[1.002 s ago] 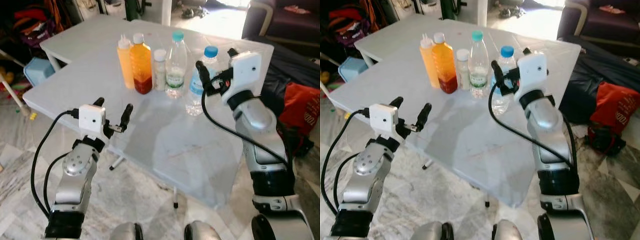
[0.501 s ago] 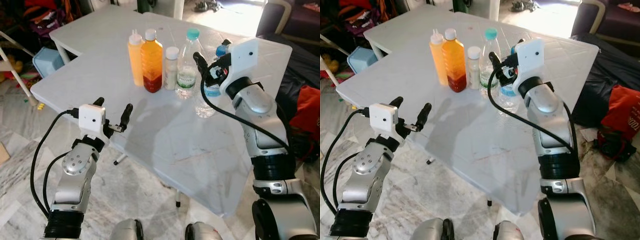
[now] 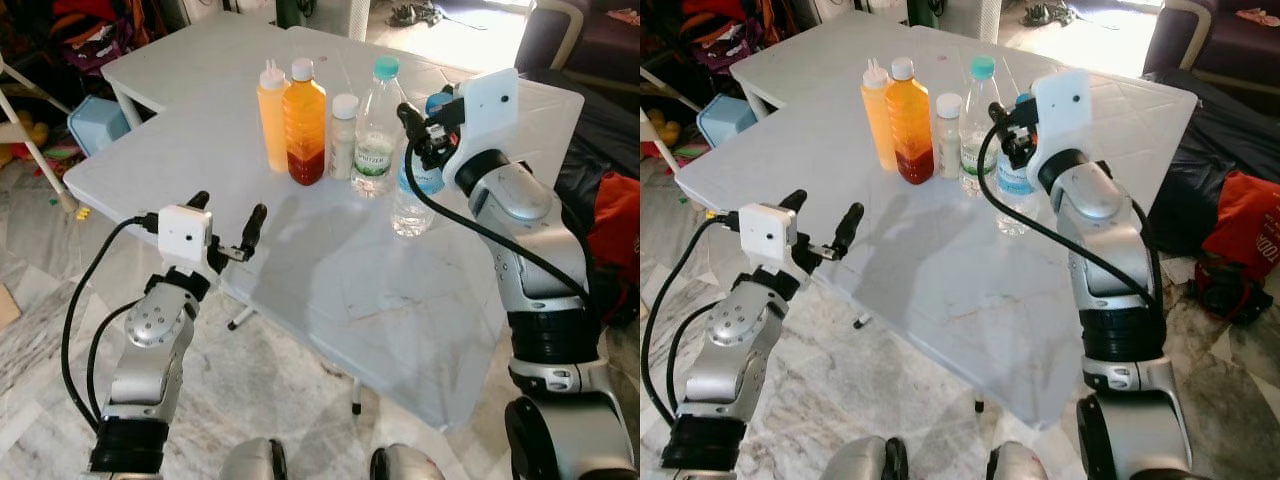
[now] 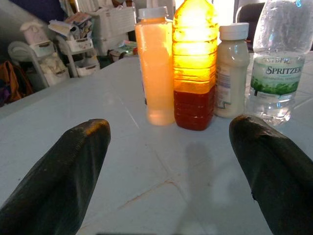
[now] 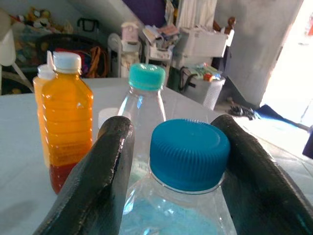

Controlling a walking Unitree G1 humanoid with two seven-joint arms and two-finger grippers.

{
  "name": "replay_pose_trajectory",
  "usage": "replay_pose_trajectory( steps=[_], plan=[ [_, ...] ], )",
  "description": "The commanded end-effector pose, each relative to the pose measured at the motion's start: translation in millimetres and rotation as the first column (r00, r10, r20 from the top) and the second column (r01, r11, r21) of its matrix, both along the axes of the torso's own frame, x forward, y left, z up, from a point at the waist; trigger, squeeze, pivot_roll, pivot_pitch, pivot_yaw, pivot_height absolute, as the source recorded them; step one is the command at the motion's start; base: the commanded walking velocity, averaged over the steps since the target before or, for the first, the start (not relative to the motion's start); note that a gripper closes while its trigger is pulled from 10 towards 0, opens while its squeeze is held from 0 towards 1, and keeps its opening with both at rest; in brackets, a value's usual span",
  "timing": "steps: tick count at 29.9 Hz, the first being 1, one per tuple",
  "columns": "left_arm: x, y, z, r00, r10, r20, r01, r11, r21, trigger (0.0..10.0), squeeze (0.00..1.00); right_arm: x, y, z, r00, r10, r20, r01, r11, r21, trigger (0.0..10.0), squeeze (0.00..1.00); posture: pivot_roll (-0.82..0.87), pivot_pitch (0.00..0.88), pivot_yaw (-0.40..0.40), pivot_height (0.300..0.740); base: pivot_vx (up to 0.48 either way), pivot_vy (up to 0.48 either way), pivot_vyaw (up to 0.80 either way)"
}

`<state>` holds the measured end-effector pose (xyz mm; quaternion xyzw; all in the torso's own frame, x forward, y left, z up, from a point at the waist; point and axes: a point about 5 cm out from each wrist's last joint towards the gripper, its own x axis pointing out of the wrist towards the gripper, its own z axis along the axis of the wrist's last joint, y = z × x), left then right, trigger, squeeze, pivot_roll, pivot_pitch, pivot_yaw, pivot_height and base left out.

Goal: Restocking fridge

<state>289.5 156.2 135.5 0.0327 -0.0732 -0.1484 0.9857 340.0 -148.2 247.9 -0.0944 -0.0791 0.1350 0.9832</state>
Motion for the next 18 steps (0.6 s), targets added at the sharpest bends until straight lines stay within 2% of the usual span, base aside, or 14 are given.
replay_pose_trajectory(
  steps=[1, 6, 13, 16, 18],
  plan=[
    [2.1, 0.3, 0.9, 1.000, -0.004, 0.000, 0.004, 1.000, 0.019, 10.0, 0.00, -4.9, -2.1, -2.5, 1.000, 0.002, -0.030, -0.002, 1.000, 0.002, 0.0, 0.00, -0.02, 0.064, 0.082, 0.740, 0.000, 0.000, 0.00],
    [2.4, -2.2, -1.8, 1.000, -0.008, -0.008, 0.008, 1.000, 0.019, 10.0, 0.00, -18.6, -7.0, -13.8, 0.994, -0.003, -0.108, 0.004, 1.000, 0.013, 0.0, 0.00, -0.03, 0.058, 0.080, 0.740, 0.000, 0.000, 0.00],
    [2.7, -4.8, -3.5, 1.000, -0.011, -0.014, 0.012, 1.000, 0.018, 10.0, 0.00, -27.9, -13.8, -26.3, 0.985, -0.024, -0.170, 0.035, 0.998, 0.061, 0.0, 0.00, -0.03, 0.056, 0.074, 0.740, 0.000, 0.000, 0.00],
    [2.0, -4.8, -5.3, 1.000, -0.010, -0.022, 0.011, 1.000, 0.018, 10.0, 0.00, -33.2, -11.2, -26.7, 0.986, -0.002, -0.164, 0.018, 0.995, 0.097, 0.0, 0.00, -0.03, 0.051, 0.072, 0.740, 0.000, 0.000, 0.00],
    [1.5, -4.7, -7.0, 1.000, -0.009, -0.029, 0.009, 1.000, 0.022, 10.0, 0.00, -36.0, -7.0, -23.0, 0.992, 0.021, -0.123, -0.008, 0.994, 0.106, 0.4, 0.00, -0.03, 0.049, 0.069, 0.740, 0.000, 0.000, 0.00]
  ],
)
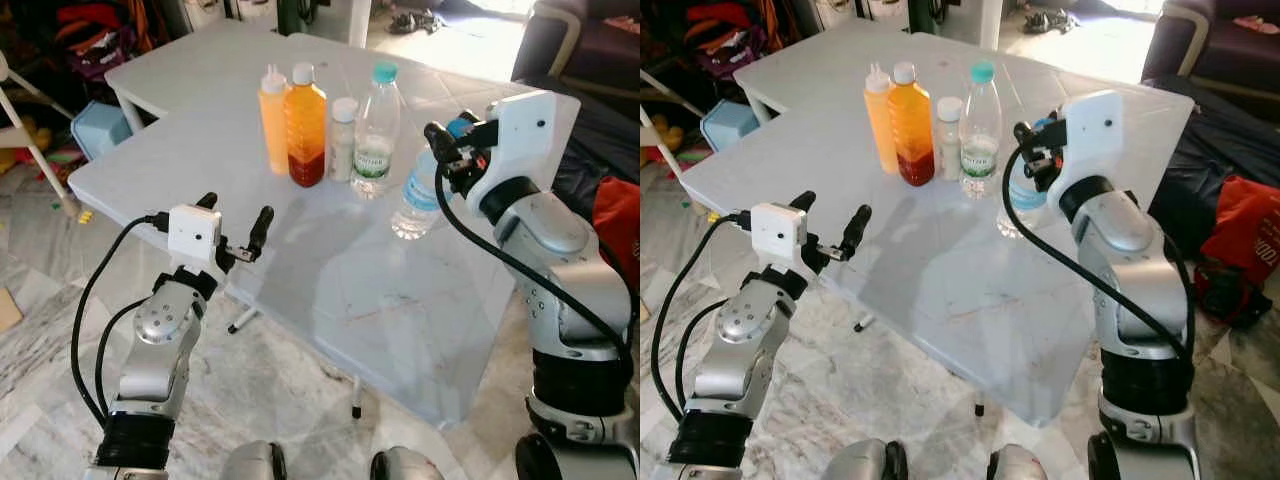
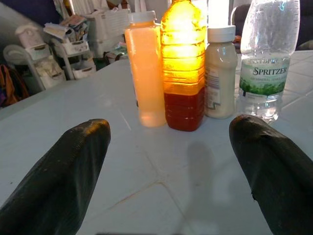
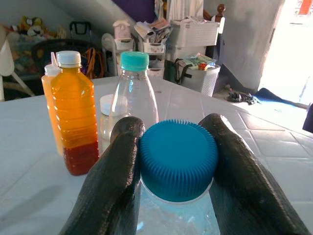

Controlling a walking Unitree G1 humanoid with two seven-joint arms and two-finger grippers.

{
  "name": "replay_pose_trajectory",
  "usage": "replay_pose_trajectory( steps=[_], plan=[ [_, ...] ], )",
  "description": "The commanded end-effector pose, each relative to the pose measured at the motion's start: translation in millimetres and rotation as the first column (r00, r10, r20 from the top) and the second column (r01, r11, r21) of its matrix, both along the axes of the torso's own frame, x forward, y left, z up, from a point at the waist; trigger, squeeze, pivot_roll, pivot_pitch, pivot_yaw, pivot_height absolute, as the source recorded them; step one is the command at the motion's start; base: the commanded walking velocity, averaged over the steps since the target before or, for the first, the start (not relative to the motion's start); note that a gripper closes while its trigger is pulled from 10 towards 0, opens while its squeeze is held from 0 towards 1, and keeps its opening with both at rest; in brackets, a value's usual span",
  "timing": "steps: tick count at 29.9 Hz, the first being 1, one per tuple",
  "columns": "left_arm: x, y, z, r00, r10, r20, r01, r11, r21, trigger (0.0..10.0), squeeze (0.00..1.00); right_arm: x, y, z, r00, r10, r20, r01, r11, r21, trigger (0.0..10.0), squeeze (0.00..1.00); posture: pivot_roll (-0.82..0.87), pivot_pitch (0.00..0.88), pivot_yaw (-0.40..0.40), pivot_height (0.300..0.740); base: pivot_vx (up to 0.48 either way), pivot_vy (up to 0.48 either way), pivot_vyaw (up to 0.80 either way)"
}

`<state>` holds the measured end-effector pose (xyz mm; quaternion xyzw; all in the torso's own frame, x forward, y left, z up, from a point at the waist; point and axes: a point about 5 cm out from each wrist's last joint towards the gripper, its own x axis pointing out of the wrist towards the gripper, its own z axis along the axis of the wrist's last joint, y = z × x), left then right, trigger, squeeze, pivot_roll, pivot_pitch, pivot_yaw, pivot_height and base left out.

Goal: Restocking fridge

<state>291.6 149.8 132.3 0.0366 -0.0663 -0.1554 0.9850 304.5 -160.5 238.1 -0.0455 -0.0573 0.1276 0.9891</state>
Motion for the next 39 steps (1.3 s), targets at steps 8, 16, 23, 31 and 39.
replay_pose_trajectory(
  steps=[8, 16, 23, 31, 39],
  plan=[
    [7.6, 8.3, -4.7, 0.988, 0.152, -0.021, -0.152, 0.988, 0.001, 10.0, 0.00, -13.0, 28.2, 3.9, 0.988, 0.089, 0.129, -0.099, 0.992, 0.075, 10.0, 0.00, -0.03, 0.029, 0.054, 0.740, 0.000, 0.000, 0.00],
    [9.7, 9.1, -6.7, 0.981, 0.193, -0.013, -0.193, 0.981, 0.001, 10.0, 0.00, -24.5, 42.2, -12.3, 0.982, 0.095, 0.161, -0.109, 0.991, 0.078, 10.0, 0.00, -0.03, 0.016, 0.038, 0.740, 0.000, 0.355, 0.00],
    [10.9, 6.5, -9.9, 0.982, 0.186, -0.015, -0.186, 0.983, 0.003, 10.0, 0.00, -25.8, 44.7, -21.8, 0.983, 0.095, 0.157, -0.108, 0.991, 0.076, 10.0, 0.00, -0.04, 0.008, 0.041, 0.740, 0.000, 0.480, 0.00],
    [11.5, 1.2, -13.3, 0.982, 0.186, -0.024, -0.186, 0.983, -0.004, 10.0, 0.00, -25.4, 41.2, -26.3, 0.983, 0.083, 0.162, -0.096, 0.993, 0.074, 10.0, 0.00, -0.04, 0.001, 0.035, 0.740, 0.000, 0.478, 0.50],
    [10.5, 2.0, -12.9, 0.981, 0.195, 0.006, -0.195, 0.981, -0.003, 10.0, 0.00, -25.4, 44.8, -30.6, 0.980, 0.106, 0.166, -0.116, 0.992, 0.049, 10.0, 0.00, -0.04, 0.000, 0.026, 0.740, 0.000, 0.280, 0.80]
  ],
)
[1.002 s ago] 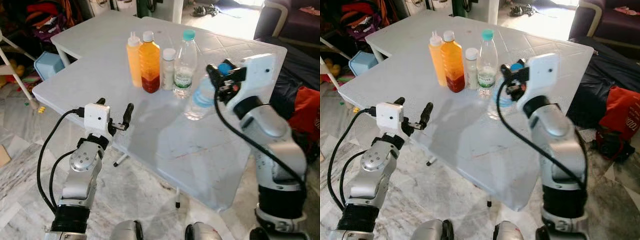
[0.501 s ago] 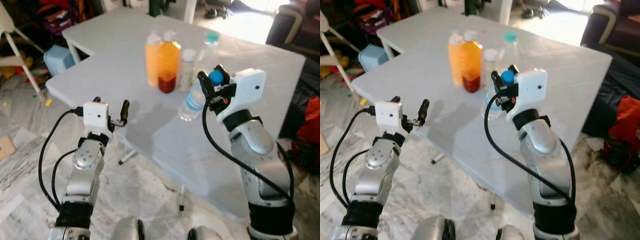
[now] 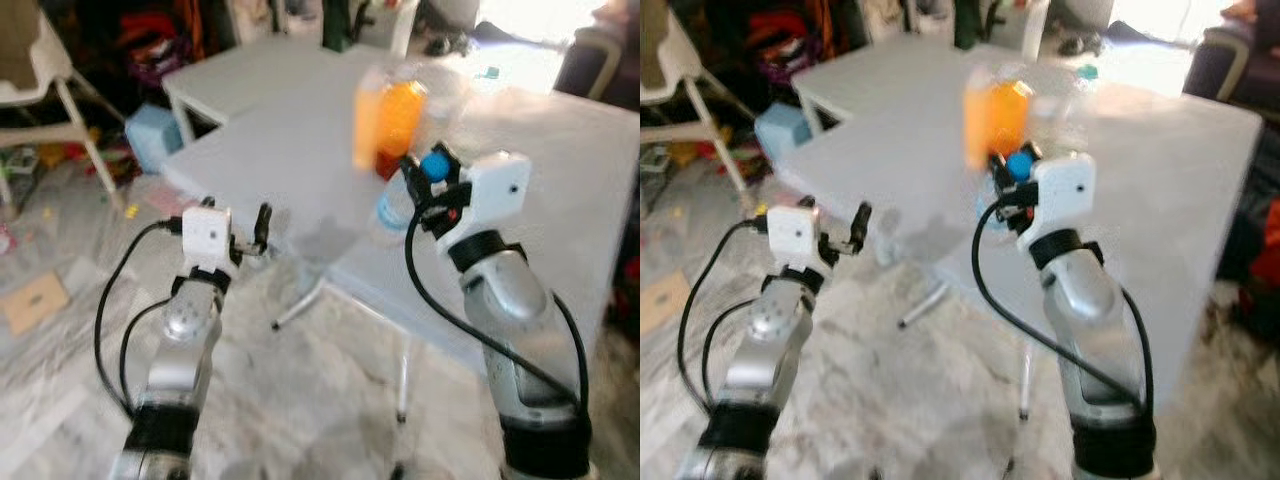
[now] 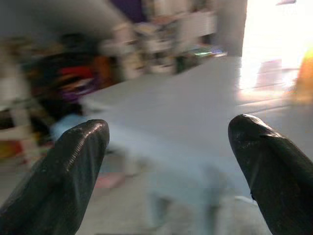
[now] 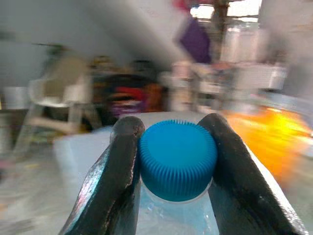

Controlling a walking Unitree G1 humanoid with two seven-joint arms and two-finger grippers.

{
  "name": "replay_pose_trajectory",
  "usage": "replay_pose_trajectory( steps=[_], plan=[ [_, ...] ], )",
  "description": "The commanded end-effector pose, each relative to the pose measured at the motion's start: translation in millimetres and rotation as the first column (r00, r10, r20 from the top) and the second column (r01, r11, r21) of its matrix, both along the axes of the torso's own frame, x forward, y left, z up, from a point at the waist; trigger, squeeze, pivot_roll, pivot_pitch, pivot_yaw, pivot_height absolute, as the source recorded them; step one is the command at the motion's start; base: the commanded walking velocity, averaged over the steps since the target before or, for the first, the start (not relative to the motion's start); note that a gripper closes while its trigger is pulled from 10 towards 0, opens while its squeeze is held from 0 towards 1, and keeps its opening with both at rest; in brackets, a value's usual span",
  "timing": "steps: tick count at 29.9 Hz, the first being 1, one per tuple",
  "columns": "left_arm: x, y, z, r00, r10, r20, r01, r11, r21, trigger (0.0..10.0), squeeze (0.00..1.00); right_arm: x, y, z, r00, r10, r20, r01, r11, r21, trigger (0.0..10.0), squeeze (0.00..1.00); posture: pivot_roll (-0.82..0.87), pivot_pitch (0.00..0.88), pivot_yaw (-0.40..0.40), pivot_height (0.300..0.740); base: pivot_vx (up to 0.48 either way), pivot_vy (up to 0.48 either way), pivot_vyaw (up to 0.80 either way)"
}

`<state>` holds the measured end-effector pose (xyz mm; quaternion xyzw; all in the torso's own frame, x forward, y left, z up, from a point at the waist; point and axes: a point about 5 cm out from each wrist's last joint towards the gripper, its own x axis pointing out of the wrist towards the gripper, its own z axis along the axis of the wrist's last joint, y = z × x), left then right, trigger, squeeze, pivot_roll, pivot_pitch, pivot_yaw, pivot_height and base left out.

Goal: Restocking fridge

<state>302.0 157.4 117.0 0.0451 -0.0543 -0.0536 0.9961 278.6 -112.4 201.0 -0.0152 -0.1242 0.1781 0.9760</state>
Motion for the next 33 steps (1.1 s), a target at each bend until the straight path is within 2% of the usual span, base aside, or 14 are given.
replay_pose_trajectory(
  steps=[1, 12, 17, 23, 30, 33],
  plan=[
    [0.0, -5.5, 2.5, 1.000, -0.007, 0.025, 0.008, 1.000, -0.005, 10.0, 0.00, 0.7, -3.2, 5.8, 0.999, -0.002, 0.043, 0.002, 1.000, -0.011, 10.0, 0.00, -0.04, 0.000, 0.026, 0.740, 0.000, 0.000, 0.80],
    [3.6, -4.8, -2.5, 0.997, 0.080, 0.012, -0.080, 0.997, -0.011, 10.0, 0.00, 1.0, -0.4, -3.7, 0.999, 0.039, 0.037, -0.037, 0.998, -0.052, 10.0, 0.00, -0.04, 0.000, 0.002, 0.740, 0.000, 0.000, 0.80],
    [4.3, -6.2, -3.2, 0.998, 0.057, 0.013, -0.057, 0.998, -0.004, 10.0, 0.00, 3.5, 0.9, -5.4, 0.998, 0.046, 0.039, -0.043, 0.997, -0.063, 10.0, 0.00, -0.03, 0.000, 0.007, 0.740, 0.000, 0.000, 0.80],
    [-2.1, 10.7, -14.1, 0.995, 0.100, -0.015, -0.100, 0.995, 0.022, 10.0, 0.00, -1.0, -18.2, -39.7, 0.996, -0.072, -0.048, 0.068, 0.995, -0.075, 10.0, 0.00, -0.03, 0.000, 0.007, 0.740, 0.000, 0.000, 0.80],
    [-26.1, 12.0, -30.7, 0.994, 0.084, -0.076, -0.081, 0.996, 0.038, 10.0, 0.00, -14.0, -44.8, -69.4, 0.961, -0.228, -0.153, 0.224, 0.974, -0.043, 10.0, 0.00, -0.02, 0.000, 0.006, 0.740, 0.000, 0.038, 0.80],
    [-28.7, 12.1, -34.0, 0.993, 0.075, -0.087, -0.071, 0.996, 0.049, 10.0, 0.00, -14.5, -47.4, -74.6, 0.955, -0.244, -0.165, 0.240, 0.970, -0.044, 10.0, 0.00, -0.01, 0.000, 0.007, 0.740, 0.000, 0.368, 0.46]
  ],
)
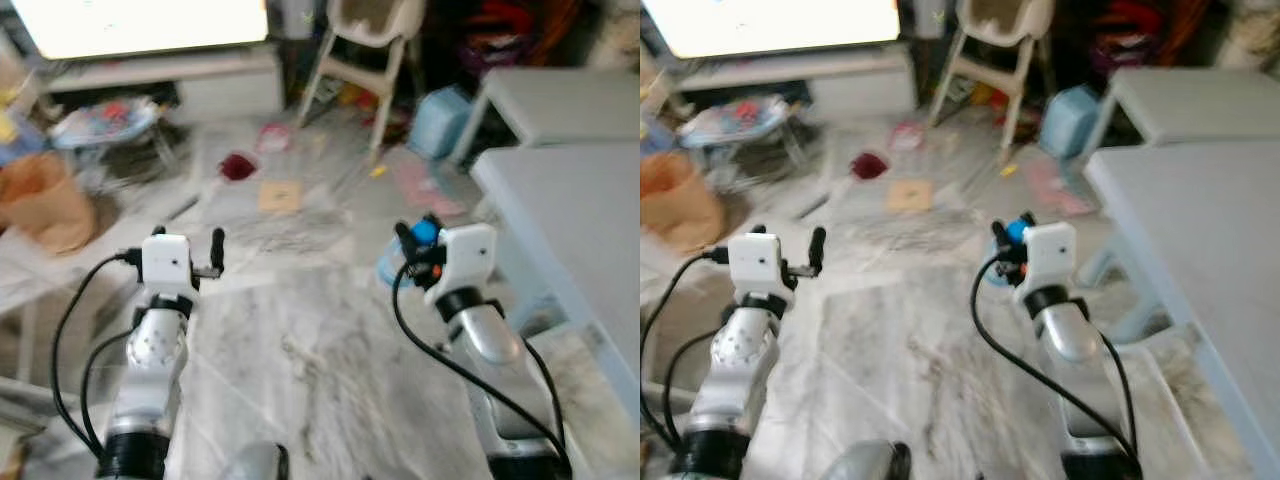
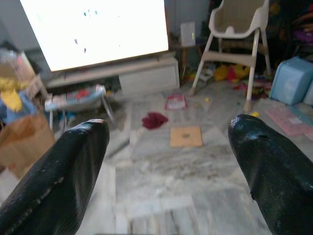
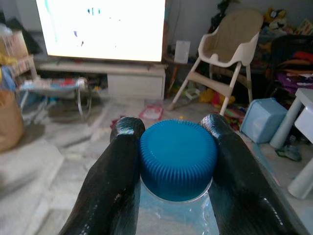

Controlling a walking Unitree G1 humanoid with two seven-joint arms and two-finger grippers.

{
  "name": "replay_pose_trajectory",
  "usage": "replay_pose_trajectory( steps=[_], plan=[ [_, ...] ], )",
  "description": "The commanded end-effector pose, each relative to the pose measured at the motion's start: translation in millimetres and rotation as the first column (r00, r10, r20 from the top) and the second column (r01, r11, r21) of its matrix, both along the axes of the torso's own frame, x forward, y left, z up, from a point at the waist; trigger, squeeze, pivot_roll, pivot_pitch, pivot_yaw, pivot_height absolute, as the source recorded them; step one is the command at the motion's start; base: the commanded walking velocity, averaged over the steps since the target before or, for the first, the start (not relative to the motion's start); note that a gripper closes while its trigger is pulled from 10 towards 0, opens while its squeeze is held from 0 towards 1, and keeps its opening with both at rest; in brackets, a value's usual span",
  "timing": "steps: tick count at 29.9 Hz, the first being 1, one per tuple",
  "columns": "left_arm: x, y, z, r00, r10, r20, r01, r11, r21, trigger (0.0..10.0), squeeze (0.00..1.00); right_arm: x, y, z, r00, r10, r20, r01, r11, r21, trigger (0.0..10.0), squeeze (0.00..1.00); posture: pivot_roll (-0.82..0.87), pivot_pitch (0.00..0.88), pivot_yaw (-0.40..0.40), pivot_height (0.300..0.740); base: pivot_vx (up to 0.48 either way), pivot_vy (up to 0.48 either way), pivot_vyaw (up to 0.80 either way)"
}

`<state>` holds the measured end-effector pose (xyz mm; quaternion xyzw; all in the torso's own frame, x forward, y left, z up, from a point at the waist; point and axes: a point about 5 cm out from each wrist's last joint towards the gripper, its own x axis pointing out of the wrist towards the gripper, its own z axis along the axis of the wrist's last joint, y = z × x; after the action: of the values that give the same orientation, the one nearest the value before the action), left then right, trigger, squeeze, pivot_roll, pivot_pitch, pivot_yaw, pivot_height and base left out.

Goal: Restocking fridge

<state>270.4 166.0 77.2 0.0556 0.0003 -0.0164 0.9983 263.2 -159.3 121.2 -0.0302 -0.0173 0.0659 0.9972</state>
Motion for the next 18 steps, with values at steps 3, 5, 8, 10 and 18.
replay_pose_trajectory(
  steps=[3, 5, 8, 10, 18],
  plan=[
    [4.1, 2.4, 7.1, 1.000, -0.023, 0.020, 0.022, 0.999, 0.037, 10.0, 0.00, 3.9, -1.9, 3.8, 0.999, -0.024, 0.033, 0.023, 1.000, 0.012, 10.0, 0.00, 0.00, 0.000, -0.004, 0.740, 0.000, 0.480, 0.00],
    [6.9, 3.0, 10.0, 0.999, -0.028, 0.030, 0.027, 0.999, 0.048, 10.0, 0.00, 6.6, -2.1, 5.0, 0.999, -0.029, 0.037, 0.029, 1.000, 0.011, 10.0, 0.00, 0.00, 0.000, -0.007, 0.740, 0.000, 0.480, 0.00],
    [10.1, 6.9, 15.1, 0.999, -0.018, 0.042, 0.016, 0.998, 0.059, 10.0, 0.00, 10.1, -2.3, 8.3, 0.998, -0.033, 0.049, 0.032, 0.999, 0.014, 10.0, 0.00, 0.00, 0.000, -0.007, 0.740, 0.000, 0.480, 0.00],
    [8.8, 7.3, 14.3, 0.999, -0.025, 0.034, 0.023, 0.998, 0.057, 10.0, 0.00, 10.7, -3.6, 7.8, 0.998, -0.035, 0.054, 0.035, 0.999, 0.009, 10.0, 0.00, 0.00, 0.000, -0.007, 0.740, 0.000, 0.480, 0.00],
    [0.6, 15.1, 5.2, 1.000, 0.007, 0.005, -0.008, 0.997, 0.074, 10.0, 0.00, 8.2, -8.1, 4.7, 0.997, -0.058, 0.045, 0.057, 0.998, 0.013, 10.0, 0.00, 0.00, 0.000, 0.000, 0.740, 0.000, 0.479, 0.00]
  ],
)
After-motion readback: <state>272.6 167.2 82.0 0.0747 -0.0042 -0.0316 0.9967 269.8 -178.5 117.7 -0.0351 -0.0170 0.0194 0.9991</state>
